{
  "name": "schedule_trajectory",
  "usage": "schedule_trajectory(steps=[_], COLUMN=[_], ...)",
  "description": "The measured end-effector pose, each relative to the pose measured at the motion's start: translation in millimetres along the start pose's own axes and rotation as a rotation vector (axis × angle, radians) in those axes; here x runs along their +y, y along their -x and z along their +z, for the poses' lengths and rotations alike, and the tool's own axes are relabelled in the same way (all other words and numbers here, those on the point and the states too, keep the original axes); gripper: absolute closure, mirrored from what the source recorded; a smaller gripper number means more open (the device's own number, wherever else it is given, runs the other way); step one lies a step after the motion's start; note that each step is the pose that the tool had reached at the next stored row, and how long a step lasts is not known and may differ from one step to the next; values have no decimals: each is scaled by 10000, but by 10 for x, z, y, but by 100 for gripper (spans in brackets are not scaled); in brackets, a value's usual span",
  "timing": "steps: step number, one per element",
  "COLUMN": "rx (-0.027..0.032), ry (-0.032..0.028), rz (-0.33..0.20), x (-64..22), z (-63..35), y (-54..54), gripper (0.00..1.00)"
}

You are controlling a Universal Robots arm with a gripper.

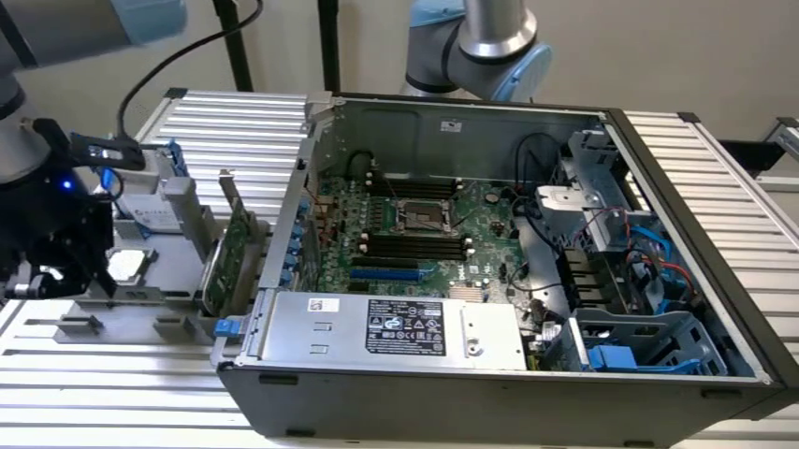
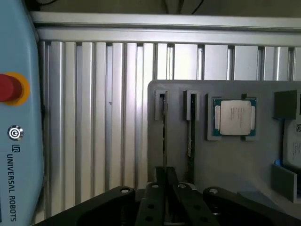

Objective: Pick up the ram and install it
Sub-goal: 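Pick up the ram and move it above insertion slot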

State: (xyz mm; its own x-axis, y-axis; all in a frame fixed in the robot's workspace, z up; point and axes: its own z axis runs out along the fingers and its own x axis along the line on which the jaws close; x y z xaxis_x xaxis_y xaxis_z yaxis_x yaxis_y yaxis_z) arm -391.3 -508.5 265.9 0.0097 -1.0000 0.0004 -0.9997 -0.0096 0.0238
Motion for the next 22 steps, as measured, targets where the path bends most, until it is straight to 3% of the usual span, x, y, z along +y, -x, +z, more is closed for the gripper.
schedule_trajectory(steps=[1, 9, 14, 22], rx=[1, -8, -19, -68], ry=[1, -1, 0, -1], rz=[1, 1, 0, -1], x=[-6, -131, -297, -644], z=[-79, -417, -616, -920], y=[0, -1, -3, -7], gripper=[100, 100, 100, 100])
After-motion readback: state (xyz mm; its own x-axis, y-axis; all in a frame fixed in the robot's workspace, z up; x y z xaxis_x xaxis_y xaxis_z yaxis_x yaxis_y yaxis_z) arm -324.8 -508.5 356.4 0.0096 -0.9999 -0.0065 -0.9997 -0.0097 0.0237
